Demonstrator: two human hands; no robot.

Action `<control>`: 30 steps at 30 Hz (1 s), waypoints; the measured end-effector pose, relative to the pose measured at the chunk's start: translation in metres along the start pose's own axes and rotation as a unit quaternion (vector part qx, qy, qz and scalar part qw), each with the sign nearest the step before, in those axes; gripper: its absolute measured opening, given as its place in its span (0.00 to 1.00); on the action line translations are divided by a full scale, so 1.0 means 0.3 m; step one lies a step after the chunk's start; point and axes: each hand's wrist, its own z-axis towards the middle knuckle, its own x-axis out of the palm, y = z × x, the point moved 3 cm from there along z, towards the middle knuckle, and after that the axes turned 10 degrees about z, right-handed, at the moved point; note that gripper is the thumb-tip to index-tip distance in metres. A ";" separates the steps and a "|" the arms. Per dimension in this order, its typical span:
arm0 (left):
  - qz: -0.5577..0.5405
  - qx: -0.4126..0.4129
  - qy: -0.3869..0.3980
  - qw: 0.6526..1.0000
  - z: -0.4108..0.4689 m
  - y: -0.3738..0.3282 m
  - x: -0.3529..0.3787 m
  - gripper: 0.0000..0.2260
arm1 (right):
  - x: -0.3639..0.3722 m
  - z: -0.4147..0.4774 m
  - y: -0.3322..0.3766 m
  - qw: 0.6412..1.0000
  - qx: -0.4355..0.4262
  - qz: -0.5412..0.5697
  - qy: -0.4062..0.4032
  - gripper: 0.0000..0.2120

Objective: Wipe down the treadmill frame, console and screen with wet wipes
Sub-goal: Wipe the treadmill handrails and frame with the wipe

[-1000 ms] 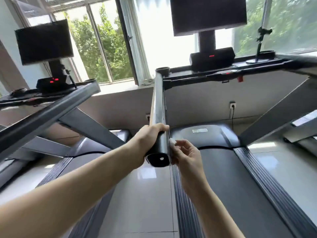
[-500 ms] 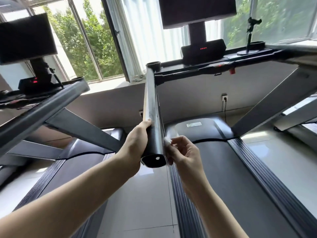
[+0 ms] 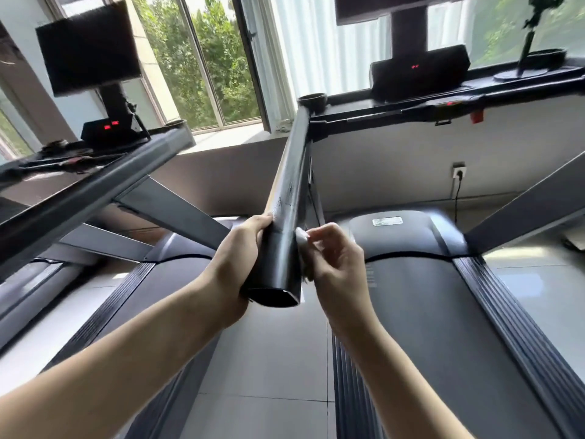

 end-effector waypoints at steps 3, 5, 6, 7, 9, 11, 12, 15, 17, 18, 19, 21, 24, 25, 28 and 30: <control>-0.015 0.002 -0.013 1.000 -0.002 -0.004 0.000 0.18 | 0.010 0.165 -0.013 0.998 0.002 -0.056 -0.032 0.07; -0.014 -0.004 -0.017 1.000 -0.008 -0.006 0.000 0.18 | 0.010 0.191 -0.022 0.998 0.006 -0.055 -0.039 0.09; -0.008 -0.003 -0.019 1.000 -0.008 -0.009 0.001 0.18 | 0.010 0.167 -0.016 0.998 0.006 -0.047 -0.034 0.09; -0.006 -0.004 -0.018 1.000 -0.009 -0.010 0.004 0.19 | 0.009 0.124 -0.005 0.999 0.003 -0.040 -0.025 0.10; -0.025 -0.010 -0.004 1.000 -0.009 -0.008 0.007 0.18 | 0.009 0.017 0.016 1.000 -0.001 -0.029 0.003 0.10; -0.037 -0.013 0.003 0.999 -0.007 -0.008 0.010 0.14 | 0.014 -0.055 0.045 0.999 -0.018 -0.027 0.039 0.09; -0.038 -0.011 0.006 0.999 -0.003 -0.005 0.009 0.13 | 0.021 -0.052 0.057 0.997 -0.037 -0.041 0.055 0.09; -0.041 -0.008 -0.024 0.999 -0.001 -0.005 0.004 0.16 | 0.057 0.081 0.072 0.985 -0.074 -0.141 0.068 0.07; -0.047 -0.005 -0.047 0.998 -0.004 -0.005 -0.003 0.18 | 0.065 0.215 0.053 0.981 -0.043 -0.185 0.041 0.08; -0.045 -0.001 -0.054 0.998 -0.004 -0.006 -0.004 0.18 | 0.063 0.263 0.042 0.978 -0.030 -0.202 0.030 0.08; -0.045 -0.001 -0.057 0.997 -0.010 -0.010 -0.002 0.19 | 0.061 0.282 0.037 0.976 -0.026 -0.213 0.027 0.08; -0.056 -0.007 -0.062 0.996 -0.016 -0.005 0.002 0.21 | 0.055 0.233 0.056 0.975 -0.021 -0.216 0.047 0.07; -0.068 -0.015 -0.061 0.996 -0.018 -0.001 0.005 0.22 | 0.052 0.060 0.123 0.971 -0.035 -0.201 0.124 0.08; -0.067 -0.014 -0.060 0.996 -0.020 -0.003 0.003 0.22 | 0.052 0.023 0.137 0.967 -0.032 -0.201 0.151 0.08; -0.069 -0.018 -0.065 0.995 -0.025 -0.003 0.003 0.22 | 0.084 0.076 0.163 0.948 -0.030 -0.264 0.173 0.08; -0.066 -0.018 -0.072 0.995 -0.036 -0.008 0.003 0.20 | 0.105 0.186 0.147 0.941 -0.026 -0.307 0.138 0.08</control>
